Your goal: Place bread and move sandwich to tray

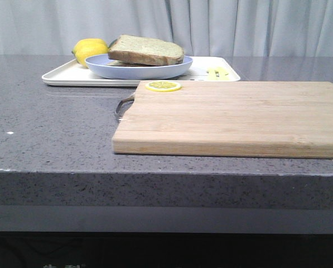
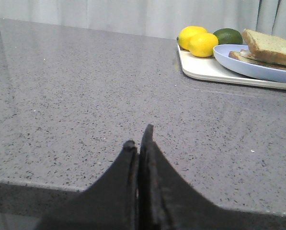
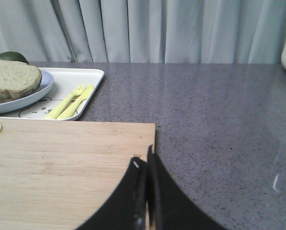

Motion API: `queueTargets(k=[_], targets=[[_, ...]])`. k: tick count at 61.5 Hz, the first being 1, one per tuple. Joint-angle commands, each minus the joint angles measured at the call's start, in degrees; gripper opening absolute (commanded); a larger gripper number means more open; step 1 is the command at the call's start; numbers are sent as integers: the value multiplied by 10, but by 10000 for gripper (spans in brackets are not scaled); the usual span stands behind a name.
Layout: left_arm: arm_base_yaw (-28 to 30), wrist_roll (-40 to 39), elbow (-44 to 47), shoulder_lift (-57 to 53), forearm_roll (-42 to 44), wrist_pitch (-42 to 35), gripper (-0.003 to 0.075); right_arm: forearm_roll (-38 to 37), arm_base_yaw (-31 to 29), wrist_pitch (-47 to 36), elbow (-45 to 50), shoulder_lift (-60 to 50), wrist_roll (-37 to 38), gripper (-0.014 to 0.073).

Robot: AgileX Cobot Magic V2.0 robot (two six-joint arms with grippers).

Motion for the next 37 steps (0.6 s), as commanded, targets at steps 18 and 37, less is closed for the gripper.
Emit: queueTargets(k=[18, 37], targets=[[1, -6, 6, -14, -1, -50, -19, -7, 6, -46, -15, 2, 1, -60], [1, -6, 6, -14, -1, -50, -19, -22, 18, -55, 102, -86, 0, -60]])
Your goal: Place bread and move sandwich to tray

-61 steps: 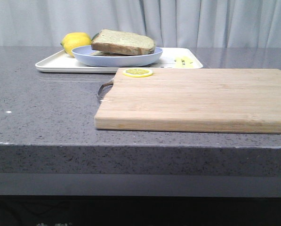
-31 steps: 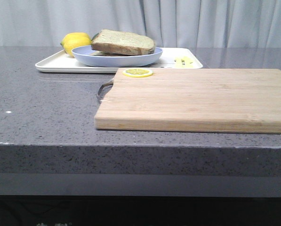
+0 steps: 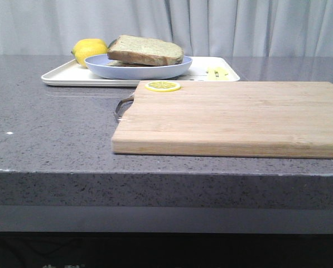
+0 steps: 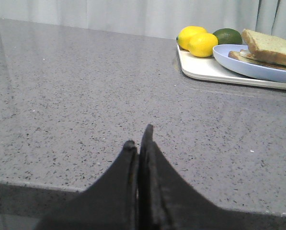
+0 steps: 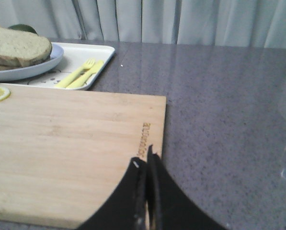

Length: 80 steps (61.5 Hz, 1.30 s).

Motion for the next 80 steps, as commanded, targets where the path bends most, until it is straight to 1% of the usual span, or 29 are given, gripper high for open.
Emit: queueTargets(k=[1, 7, 13, 31, 80], targets=[[1, -6, 6, -14, -1, -50, -19, -6, -9, -48, 32, -41, 0, -60], [1, -6, 6, -14, -1, -50, -19, 10, -22, -47, 86, -104, 0, -60], [1, -6, 6, -14, -1, -50, -19, 21, -30, -39, 110, -158, 0, -60], [1, -6, 6, -13, -1, -50, -19, 25, -32, -11, 115, -156, 0, -60], [1, -6, 6, -13, -1, -50, -19, 25, -32, -11, 115, -156, 0, -60]])
